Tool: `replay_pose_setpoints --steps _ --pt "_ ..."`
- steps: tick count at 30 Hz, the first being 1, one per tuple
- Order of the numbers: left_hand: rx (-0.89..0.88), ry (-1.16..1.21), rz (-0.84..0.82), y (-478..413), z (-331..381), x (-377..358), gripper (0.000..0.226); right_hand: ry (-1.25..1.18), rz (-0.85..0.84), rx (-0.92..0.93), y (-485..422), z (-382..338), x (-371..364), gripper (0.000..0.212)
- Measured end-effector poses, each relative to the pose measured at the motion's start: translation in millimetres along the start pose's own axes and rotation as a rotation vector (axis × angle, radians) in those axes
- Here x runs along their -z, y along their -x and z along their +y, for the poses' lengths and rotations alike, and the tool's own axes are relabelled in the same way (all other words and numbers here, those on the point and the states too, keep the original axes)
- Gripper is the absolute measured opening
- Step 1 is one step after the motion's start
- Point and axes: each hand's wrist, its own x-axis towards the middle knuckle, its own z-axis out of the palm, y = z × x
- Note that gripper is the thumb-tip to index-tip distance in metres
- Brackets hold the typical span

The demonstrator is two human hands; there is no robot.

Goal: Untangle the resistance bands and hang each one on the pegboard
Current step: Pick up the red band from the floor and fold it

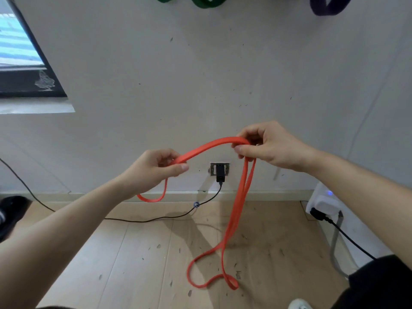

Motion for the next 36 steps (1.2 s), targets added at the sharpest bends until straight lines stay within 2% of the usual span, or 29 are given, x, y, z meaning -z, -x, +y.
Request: replay_pose_setpoints --steps 2,9,15,19,22,26,29,36 --pt "-0.002 0.014 -0.054 1.0 10.4 -8.3 0.033 -0.004 -0.051 0.014 1.6 -3.8 -4.8 0.005" --pt "-0.103 0.136 -0.088 -1.1 47.5 -38.1 0.022 0.045 -0.218 -0.033 4.3 -6.9 -21.5 0.008" --pt "-0.182 0.125 0.053 2.3 54.8 -32.7 0.019 -0.041 -0.391 -0.183 7.2 6.2 -26.6 0.013" --pt "-0.196 0.164 0.153 6.4 53.3 -21.8 0.03 -0.083 -0.41 -0.284 9.7 14.7 -19.4 0.007" --pt "-0.209 0.259 0.25 5.3 53.2 -13.3 0.03 -0.059 -0.427 -0.332 14.2 21.5 -12.8 0.008" --pt "-0.21 0.257 0.31 3.8 43.9 -2.1 0.02 -0.052 -0.373 -0.327 16.6 20.2 0.8 0.01" --pt "-0.172 0.209 0.311 2.0 30.3 5.7 0.013 -0.096 -0.264 -0.235 17.7 10.4 10.2 0.007" --pt "-0.073 0.224 0.123 4.2 22.8 6.4 0.025 -0.208 -0.049 -0.055 18.8 -7.4 10.6 0.006"
